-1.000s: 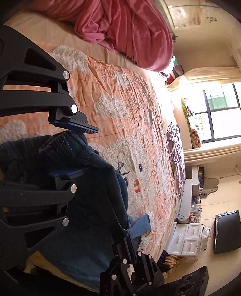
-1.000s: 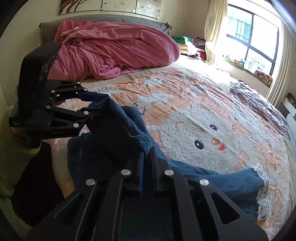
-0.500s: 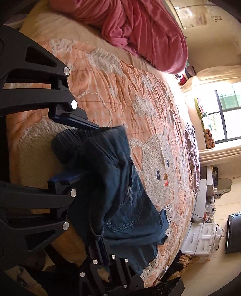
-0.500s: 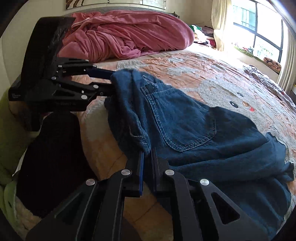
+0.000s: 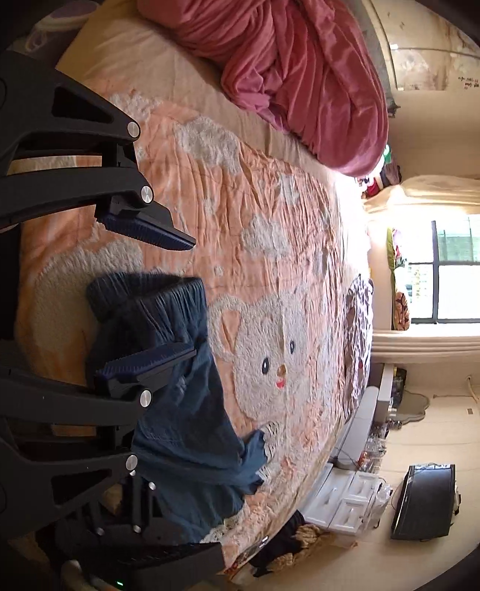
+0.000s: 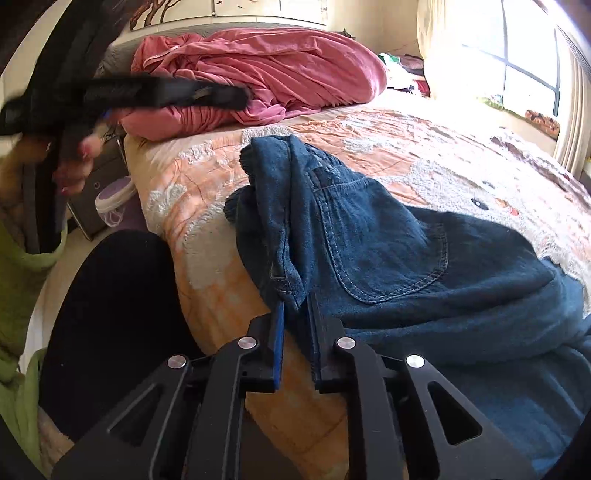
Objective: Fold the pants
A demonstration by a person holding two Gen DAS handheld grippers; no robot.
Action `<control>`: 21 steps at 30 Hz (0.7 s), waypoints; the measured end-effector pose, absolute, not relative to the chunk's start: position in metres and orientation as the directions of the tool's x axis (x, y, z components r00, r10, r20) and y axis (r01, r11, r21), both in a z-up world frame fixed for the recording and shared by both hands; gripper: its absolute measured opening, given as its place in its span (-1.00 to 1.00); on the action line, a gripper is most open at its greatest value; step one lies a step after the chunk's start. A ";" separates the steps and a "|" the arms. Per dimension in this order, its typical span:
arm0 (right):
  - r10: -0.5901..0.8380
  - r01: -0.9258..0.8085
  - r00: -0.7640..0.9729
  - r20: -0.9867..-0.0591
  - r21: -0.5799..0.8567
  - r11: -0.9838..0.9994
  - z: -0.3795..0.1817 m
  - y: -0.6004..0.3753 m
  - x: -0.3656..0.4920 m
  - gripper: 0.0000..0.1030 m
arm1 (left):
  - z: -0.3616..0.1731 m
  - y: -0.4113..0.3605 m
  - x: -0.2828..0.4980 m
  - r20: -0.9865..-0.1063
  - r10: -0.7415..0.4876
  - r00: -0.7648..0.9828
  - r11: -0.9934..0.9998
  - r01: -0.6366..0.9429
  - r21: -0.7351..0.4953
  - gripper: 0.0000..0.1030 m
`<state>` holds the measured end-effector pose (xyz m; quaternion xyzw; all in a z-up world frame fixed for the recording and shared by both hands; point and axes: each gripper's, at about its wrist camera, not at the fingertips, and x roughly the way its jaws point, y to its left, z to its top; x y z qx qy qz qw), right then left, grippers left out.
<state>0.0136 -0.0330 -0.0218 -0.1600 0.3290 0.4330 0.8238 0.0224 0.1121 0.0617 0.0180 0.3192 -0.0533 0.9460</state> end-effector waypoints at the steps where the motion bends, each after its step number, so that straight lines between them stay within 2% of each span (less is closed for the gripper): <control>1: 0.605 -0.821 0.412 -0.681 0.010 0.570 -0.022 -0.032 0.011 -0.74 | 0.059 0.102 0.030 -0.609 -0.152 0.779 0.986 0.161 -0.039 -0.14; 2: 0.606 -0.822 0.413 -0.680 0.009 0.570 -0.022 -0.033 0.011 -0.74 | 0.054 0.097 0.038 -0.632 -0.188 0.751 0.980 0.185 -0.072 -0.14; 5: 0.635 -0.810 0.397 -0.663 0.072 0.582 -0.018 -0.041 0.018 -0.74 | 0.033 0.104 0.051 -0.696 -0.103 0.710 0.994 0.058 -0.088 -0.08; 7: 0.656 -0.805 0.388 -0.648 0.108 0.583 -0.016 -0.048 0.020 -0.74 | 0.024 0.124 0.043 -0.701 -0.121 0.702 0.987 0.011 -0.160 0.24; 8: 0.662 -0.805 0.385 -0.644 0.116 0.581 -0.015 -0.050 0.020 -0.74 | 0.021 0.134 0.038 -0.700 -0.147 0.699 0.978 -0.002 -0.207 0.27; 10: 0.664 -0.804 0.379 -0.645 0.127 0.581 -0.016 -0.051 0.022 -0.74 | 0.020 0.140 0.025 -0.682 -0.171 0.711 0.977 0.031 -0.212 0.28; 12: 0.662 -0.802 0.380 -0.646 0.127 0.584 -0.016 -0.050 0.022 -0.74 | 0.022 0.133 0.012 -0.663 -0.153 0.733 0.988 0.101 -0.116 0.28; 14: 0.663 -0.799 0.377 -0.646 0.135 0.586 -0.016 -0.051 0.022 -0.74 | 0.020 0.131 0.008 -0.673 -0.142 0.726 0.989 0.129 -0.069 0.28; 21: 0.669 -0.772 0.373 -0.643 0.185 0.609 -0.012 -0.060 0.030 -0.74 | 0.010 0.128 0.021 -0.679 -0.250 0.690 0.967 0.219 -0.134 0.28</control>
